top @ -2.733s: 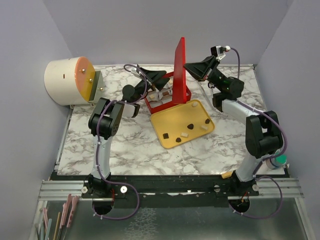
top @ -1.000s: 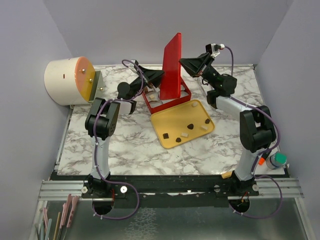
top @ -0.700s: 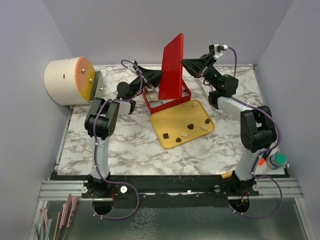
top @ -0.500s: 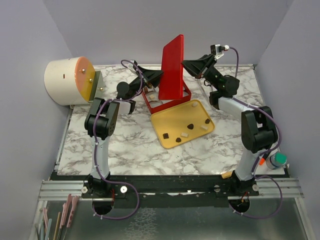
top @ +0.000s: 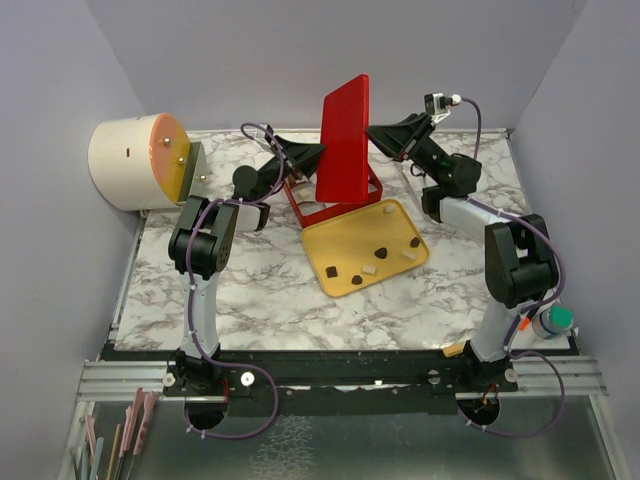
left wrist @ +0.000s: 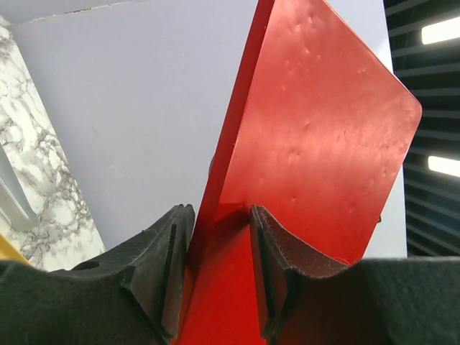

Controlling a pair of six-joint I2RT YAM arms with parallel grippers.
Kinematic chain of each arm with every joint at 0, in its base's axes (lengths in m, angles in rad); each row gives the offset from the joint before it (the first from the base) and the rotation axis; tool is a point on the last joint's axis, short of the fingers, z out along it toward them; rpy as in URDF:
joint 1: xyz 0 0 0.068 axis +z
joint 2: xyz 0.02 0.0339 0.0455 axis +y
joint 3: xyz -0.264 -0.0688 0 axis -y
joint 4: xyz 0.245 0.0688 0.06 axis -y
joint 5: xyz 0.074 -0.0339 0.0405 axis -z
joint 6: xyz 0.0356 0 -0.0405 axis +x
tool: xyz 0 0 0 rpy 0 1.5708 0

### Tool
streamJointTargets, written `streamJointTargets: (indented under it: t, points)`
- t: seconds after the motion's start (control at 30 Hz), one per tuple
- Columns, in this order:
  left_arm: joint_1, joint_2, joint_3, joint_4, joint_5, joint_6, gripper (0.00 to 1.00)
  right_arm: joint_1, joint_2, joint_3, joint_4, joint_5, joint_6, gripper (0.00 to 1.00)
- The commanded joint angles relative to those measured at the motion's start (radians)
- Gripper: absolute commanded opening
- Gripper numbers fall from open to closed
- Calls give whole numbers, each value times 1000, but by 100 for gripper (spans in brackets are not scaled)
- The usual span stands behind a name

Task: Pack the chocolate

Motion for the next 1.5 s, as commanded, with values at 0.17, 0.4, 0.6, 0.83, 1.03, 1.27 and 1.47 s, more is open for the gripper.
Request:
streamJointTargets:
  t: [0.17,0.4,0.6,0.83,1.03,1.27,1.47]
  points:
    - [-9,-57,-6,312,-15,-25,42,-18,-32,-63,-48,-33,-78,29]
    - [-6,-67,-21,312,-18,-22,39,-36,-58,-103,-125,-9,-111,29]
    - [-5,-71,-29,313,-19,-22,36,-45,-84,-119,-197,11,-146,29]
    - [-4,-78,-32,312,-20,-21,34,-50,-105,-114,-298,12,-204,29]
    - [-1,-82,-39,312,-21,-21,33,-51,-139,-103,-434,14,-287,29]
    - [2,-81,-36,312,-32,-22,31,-52,-158,-83,-565,22,-372,29]
    - [13,-84,-46,313,-48,-21,29,-52,-179,-56,-713,43,-465,29]
